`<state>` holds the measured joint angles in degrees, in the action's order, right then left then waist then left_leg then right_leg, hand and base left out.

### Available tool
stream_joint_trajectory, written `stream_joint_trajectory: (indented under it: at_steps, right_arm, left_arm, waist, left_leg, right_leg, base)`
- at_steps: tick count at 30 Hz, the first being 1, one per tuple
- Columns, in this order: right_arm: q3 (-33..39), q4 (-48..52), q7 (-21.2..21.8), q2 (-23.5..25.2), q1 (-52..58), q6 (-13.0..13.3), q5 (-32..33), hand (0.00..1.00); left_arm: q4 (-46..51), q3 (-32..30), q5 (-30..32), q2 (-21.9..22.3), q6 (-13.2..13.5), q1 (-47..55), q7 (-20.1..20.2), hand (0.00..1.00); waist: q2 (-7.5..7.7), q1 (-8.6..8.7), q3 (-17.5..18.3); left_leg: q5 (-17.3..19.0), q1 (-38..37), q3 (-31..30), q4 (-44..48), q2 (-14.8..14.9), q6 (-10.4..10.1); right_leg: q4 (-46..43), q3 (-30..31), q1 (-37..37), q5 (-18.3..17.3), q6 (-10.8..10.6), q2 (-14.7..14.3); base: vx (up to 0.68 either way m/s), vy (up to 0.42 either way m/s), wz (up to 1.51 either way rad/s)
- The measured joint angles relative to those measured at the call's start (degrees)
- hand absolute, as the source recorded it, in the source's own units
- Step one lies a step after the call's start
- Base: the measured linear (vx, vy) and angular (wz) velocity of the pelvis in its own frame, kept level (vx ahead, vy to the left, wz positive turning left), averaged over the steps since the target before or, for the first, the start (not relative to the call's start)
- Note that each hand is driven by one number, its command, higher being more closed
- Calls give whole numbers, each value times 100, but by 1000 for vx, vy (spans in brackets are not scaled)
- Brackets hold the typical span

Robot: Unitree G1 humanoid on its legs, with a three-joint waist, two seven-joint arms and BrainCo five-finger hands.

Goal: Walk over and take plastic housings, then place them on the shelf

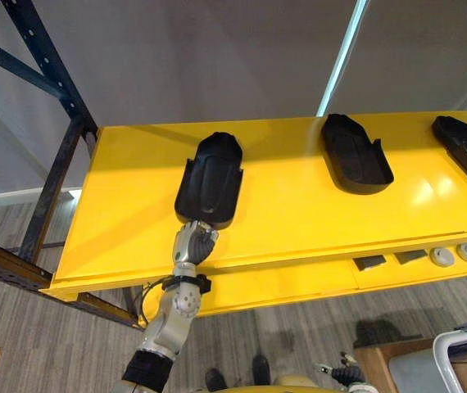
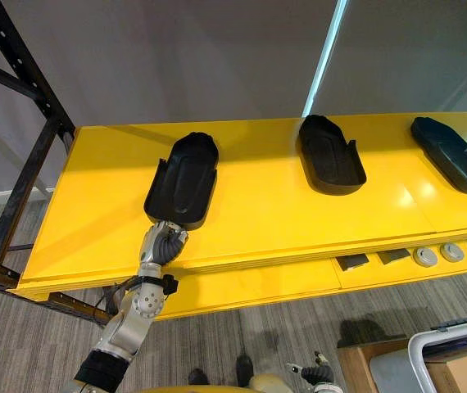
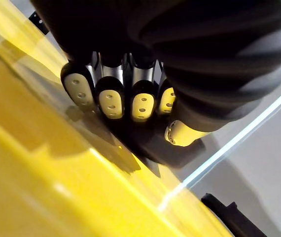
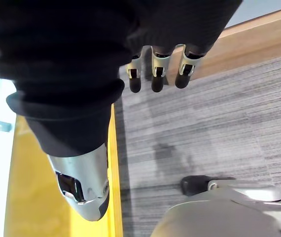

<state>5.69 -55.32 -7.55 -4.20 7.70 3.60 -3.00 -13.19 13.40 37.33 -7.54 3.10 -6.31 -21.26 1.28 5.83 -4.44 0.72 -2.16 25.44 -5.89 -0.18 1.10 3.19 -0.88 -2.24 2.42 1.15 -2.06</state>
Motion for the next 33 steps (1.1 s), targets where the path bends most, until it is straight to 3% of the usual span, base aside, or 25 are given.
stream_joint_trajectory:
  at_steps: [5,11,33]
  right_arm:
    - [-1,2,1,1,-11,0,-1,0]
    - [-1,11,1,23,-74,-2,-2,0]
    - [1,39,7,26,-78,-1,-121,0]
  left_arm:
    - [-212,6,-24,1,4,-207,-1,100]
    - [-382,-10,-75,-59,-13,-407,-3,100]
    - [-539,-67,-401,-63,-43,-722,4,100]
  waist:
    - [0,10,0]
    - [1,138,0]
    - [15,125,-9]
  left_leg:
    - [1,19,21,0,-4,0]
    - [1,30,72,0,-6,0]
    - [21,152,134,0,-8,-31]
  right_leg:
    - [10,24,-1,26,0,1]
    - [10,71,-17,39,-8,0]
    - [9,74,-159,75,-19,4]
  base:
    - [-3,-5,-1]
    - [-5,-12,-3]
    - [-2,-3,-1]
